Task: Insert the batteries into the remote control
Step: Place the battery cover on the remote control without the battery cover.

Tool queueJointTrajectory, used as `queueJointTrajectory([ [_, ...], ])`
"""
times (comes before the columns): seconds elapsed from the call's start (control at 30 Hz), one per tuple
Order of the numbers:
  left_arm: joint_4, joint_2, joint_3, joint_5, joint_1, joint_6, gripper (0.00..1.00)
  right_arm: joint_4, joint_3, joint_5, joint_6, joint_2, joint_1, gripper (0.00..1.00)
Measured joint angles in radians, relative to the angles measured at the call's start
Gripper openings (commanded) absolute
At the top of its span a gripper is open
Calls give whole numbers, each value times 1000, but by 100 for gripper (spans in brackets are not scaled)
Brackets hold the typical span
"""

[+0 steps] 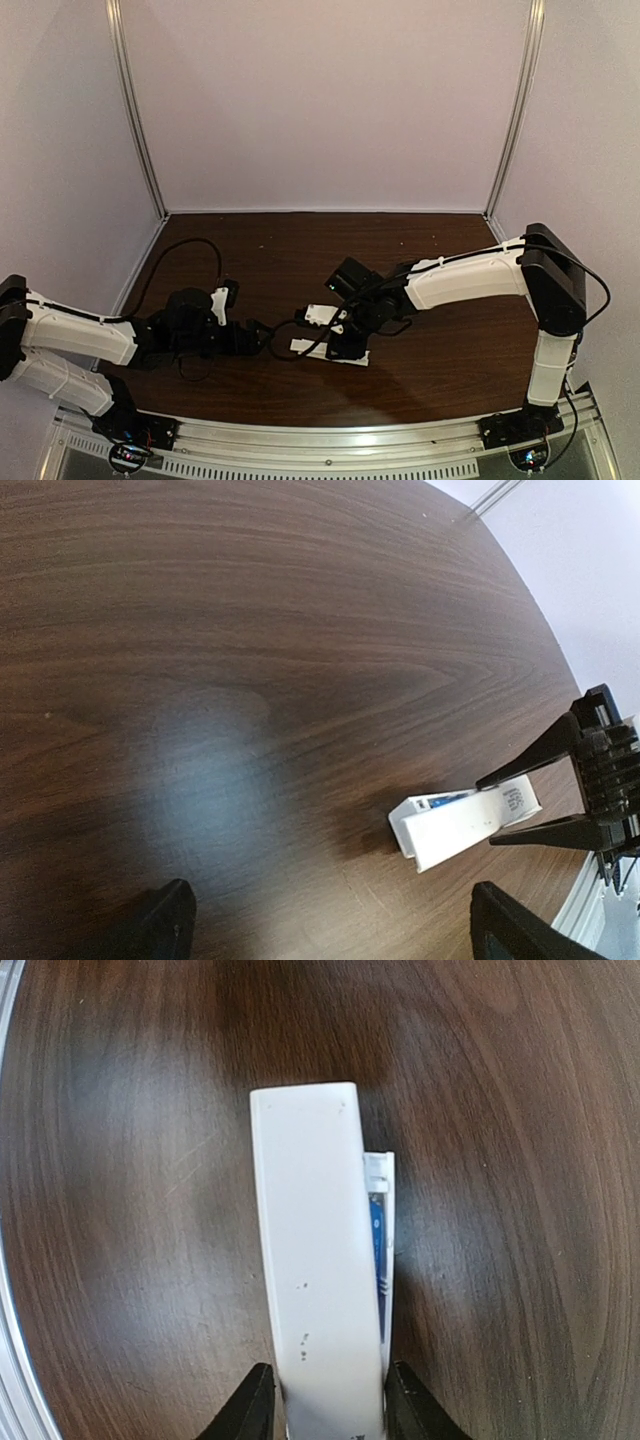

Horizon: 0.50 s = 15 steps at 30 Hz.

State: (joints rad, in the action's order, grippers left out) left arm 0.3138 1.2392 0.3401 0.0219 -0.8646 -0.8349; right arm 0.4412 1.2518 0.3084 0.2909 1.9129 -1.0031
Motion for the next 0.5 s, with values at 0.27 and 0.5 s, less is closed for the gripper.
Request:
queueJointTrajectory([
  [0.27, 18, 43, 0, -14, 0, 3, 90, 4, -22, -18, -15, -3, 0, 44],
  [0.5, 59, 106, 0, -65, 0, 9, 82, 9, -34, -20, -25, -24, 0, 43],
])
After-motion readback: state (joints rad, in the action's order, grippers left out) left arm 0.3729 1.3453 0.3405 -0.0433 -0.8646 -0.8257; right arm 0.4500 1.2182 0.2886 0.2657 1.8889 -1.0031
